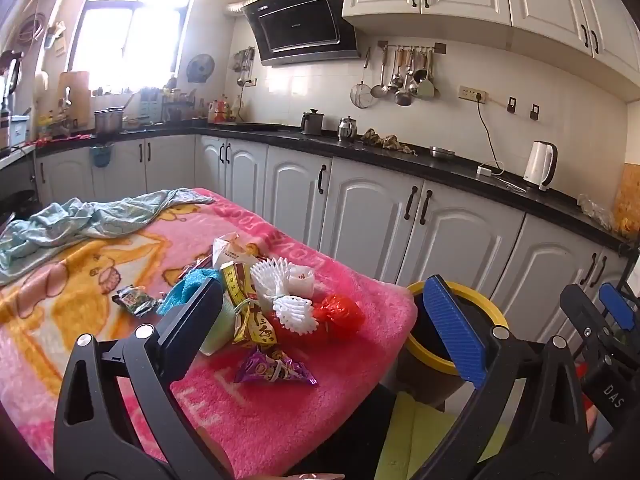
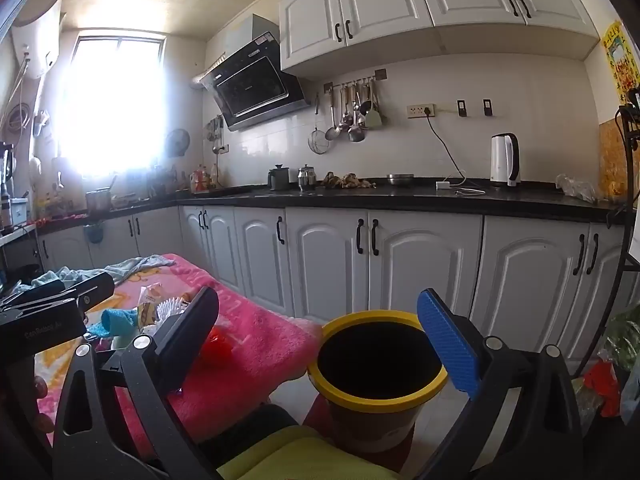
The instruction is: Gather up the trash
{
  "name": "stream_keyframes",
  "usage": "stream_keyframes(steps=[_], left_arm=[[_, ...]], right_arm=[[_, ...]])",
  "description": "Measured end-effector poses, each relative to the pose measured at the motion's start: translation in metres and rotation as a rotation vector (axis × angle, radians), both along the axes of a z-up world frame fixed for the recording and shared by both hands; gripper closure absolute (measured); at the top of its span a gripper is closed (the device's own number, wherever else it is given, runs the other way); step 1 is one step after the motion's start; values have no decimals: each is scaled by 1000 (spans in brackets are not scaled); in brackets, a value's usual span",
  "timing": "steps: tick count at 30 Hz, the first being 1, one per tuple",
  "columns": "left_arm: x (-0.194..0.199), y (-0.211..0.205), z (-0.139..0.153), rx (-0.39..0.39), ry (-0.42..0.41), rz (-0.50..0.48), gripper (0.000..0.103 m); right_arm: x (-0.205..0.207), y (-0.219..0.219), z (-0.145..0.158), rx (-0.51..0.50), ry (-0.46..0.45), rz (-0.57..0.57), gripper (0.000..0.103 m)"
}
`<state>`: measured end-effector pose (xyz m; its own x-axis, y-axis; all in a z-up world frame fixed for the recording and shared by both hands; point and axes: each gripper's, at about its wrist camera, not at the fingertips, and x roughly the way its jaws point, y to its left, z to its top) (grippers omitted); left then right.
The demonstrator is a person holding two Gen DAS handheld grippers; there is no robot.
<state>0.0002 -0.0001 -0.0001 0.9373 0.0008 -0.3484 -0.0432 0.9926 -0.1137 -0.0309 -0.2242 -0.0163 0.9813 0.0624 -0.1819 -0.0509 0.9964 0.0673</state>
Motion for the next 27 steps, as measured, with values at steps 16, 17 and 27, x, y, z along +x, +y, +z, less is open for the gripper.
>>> stream_keyframes(steps=[16,17,27], left_arm=[[0,0,0,3,-10,0,11],[0,0,0,2,-10,1,11],[0,0,0,1,-12,1,11]], right_arm=[[1,5,-2,-16,0,3,6],[1,4,-2,-16,0,4,6],[0,4,0,-19,1,4,6]])
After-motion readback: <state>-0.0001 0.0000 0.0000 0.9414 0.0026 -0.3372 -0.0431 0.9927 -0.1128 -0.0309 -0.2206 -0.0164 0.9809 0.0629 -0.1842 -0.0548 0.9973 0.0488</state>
